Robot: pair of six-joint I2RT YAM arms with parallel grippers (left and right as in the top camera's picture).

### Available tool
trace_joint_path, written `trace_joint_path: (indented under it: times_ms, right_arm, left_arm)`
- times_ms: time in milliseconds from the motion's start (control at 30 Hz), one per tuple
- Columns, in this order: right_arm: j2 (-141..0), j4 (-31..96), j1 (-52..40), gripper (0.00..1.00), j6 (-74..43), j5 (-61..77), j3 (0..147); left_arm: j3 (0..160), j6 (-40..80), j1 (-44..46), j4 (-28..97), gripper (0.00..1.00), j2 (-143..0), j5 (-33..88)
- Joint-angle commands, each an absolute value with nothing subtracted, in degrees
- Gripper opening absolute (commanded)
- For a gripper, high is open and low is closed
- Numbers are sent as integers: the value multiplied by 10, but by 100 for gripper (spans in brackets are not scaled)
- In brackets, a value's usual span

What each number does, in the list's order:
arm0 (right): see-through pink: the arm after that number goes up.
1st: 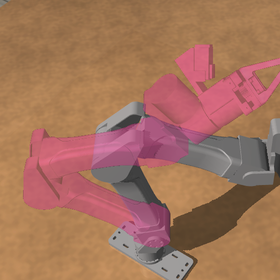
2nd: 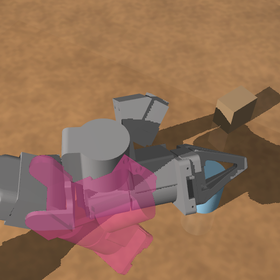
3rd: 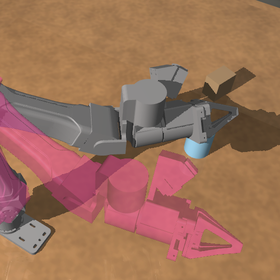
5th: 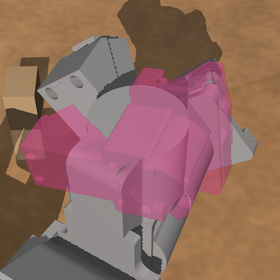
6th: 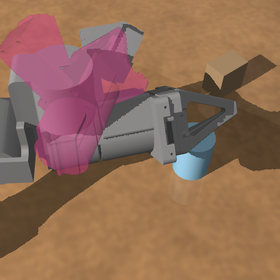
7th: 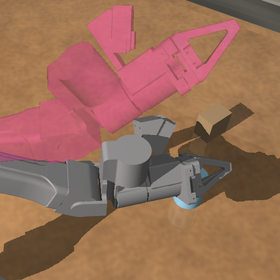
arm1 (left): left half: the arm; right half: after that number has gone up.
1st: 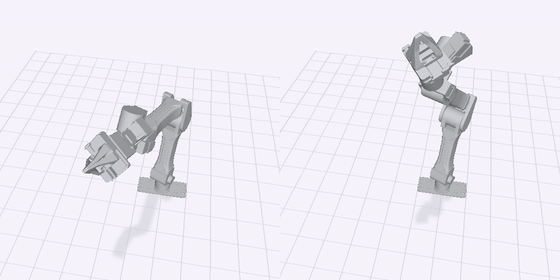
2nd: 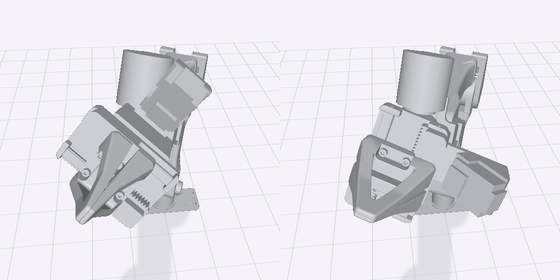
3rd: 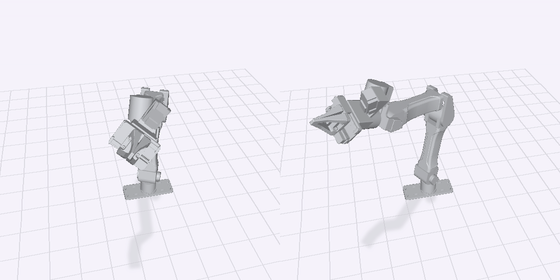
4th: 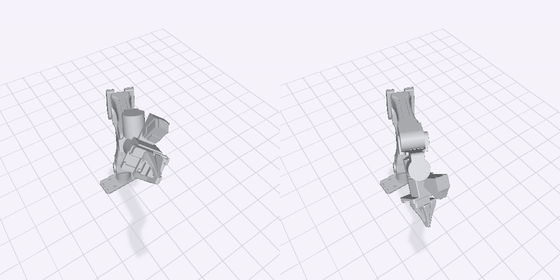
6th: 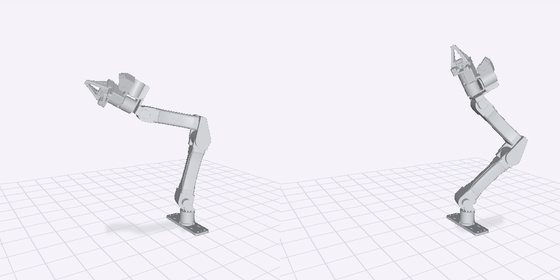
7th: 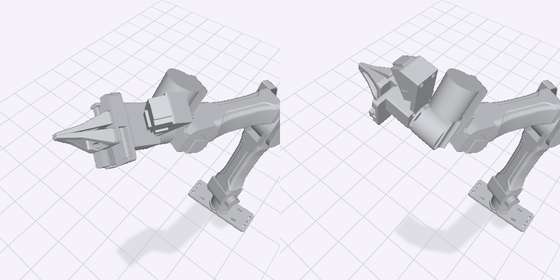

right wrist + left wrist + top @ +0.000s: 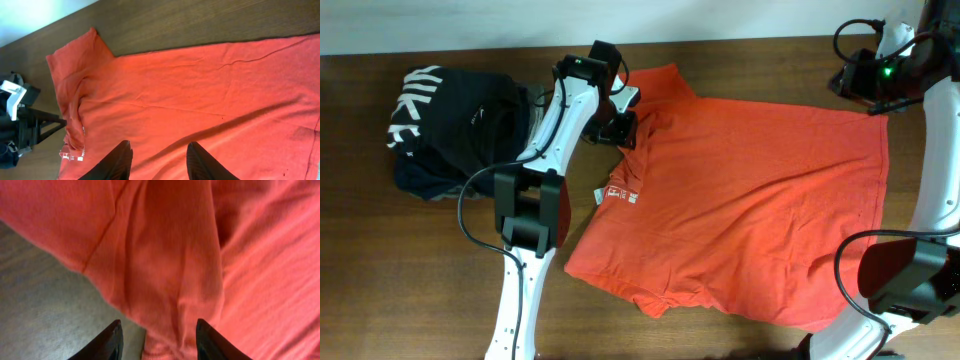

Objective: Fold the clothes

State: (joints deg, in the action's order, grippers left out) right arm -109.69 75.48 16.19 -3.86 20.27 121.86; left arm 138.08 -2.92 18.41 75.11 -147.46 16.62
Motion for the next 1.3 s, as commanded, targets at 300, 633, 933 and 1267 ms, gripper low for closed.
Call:
trace_joint_path:
  times_ms: [300,633,933,1267]
  right_arm:
    - [-1099,757,161,41,-32,185,1218]
    - [-1100,765,161,42,-32,173,1217]
    - [-1100,759,161,45,-32,171,1142]
    - [-1100,671,170,48,-38,128,964]
  left_arm:
    - [1385,20,184,752,47,-1510,180]
    - [1459,37,150,770,1,-1508,68]
    - [1525,34,84,707,42,-1512,39]
    - [1628,30,62,839,76,-1508,15]
